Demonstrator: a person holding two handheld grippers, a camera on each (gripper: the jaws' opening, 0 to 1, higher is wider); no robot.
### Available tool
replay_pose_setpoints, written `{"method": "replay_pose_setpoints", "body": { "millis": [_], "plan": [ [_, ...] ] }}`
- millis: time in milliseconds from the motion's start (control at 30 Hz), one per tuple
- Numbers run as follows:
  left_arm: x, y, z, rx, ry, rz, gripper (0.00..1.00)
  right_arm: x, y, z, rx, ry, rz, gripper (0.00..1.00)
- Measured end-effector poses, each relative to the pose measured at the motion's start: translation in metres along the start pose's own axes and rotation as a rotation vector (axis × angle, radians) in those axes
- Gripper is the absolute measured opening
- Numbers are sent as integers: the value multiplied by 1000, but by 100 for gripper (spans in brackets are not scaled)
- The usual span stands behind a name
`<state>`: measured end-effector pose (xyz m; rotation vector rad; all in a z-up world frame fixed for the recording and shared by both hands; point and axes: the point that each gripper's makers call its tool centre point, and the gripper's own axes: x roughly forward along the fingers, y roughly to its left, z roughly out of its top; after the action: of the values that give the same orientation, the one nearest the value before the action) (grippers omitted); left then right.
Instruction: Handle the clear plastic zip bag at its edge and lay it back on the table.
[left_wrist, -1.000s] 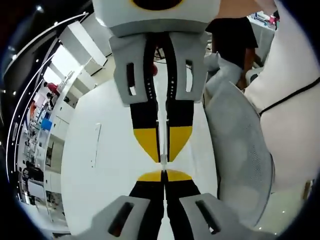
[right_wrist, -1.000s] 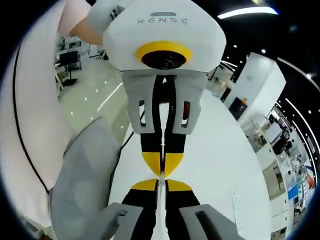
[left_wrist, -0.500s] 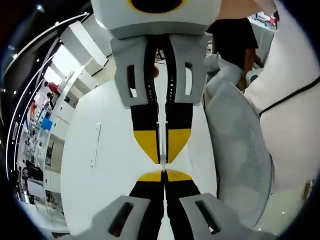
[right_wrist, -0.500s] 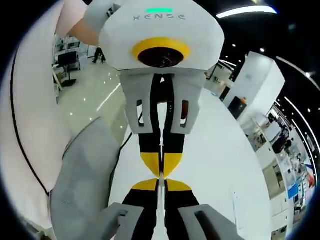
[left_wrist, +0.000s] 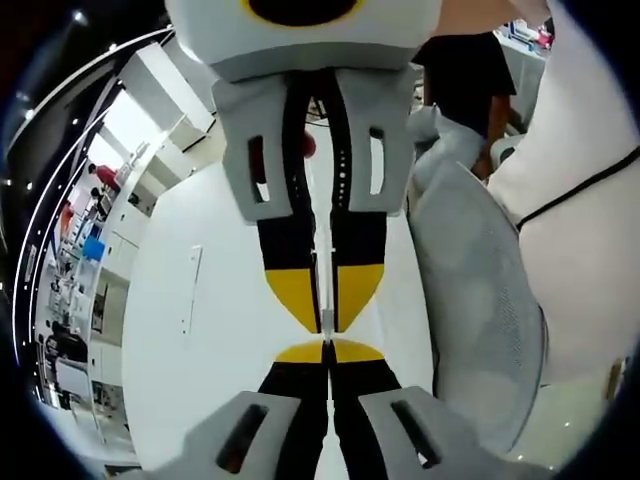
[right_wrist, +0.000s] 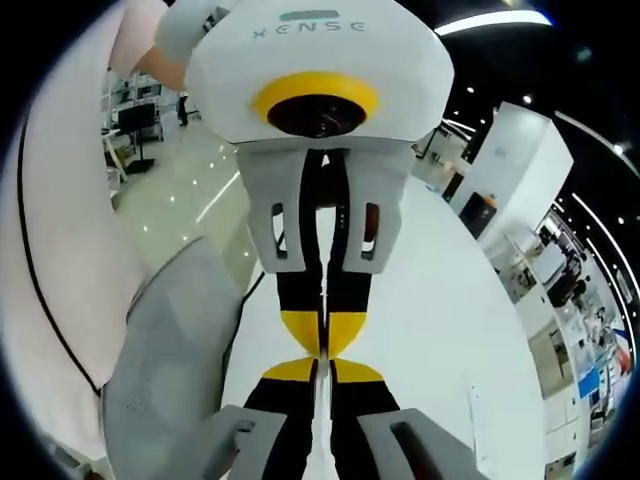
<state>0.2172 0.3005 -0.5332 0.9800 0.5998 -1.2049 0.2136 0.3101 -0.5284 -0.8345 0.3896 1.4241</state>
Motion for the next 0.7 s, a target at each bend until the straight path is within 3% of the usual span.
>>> {"method": "replay_pose_setpoints", "body": {
  "millis": [700],
  "plan": [
    [-1, -2, -1, 8, -10, 2, 0, 3, 1, 1, -41, 41, -10, 0]
  ]
}}
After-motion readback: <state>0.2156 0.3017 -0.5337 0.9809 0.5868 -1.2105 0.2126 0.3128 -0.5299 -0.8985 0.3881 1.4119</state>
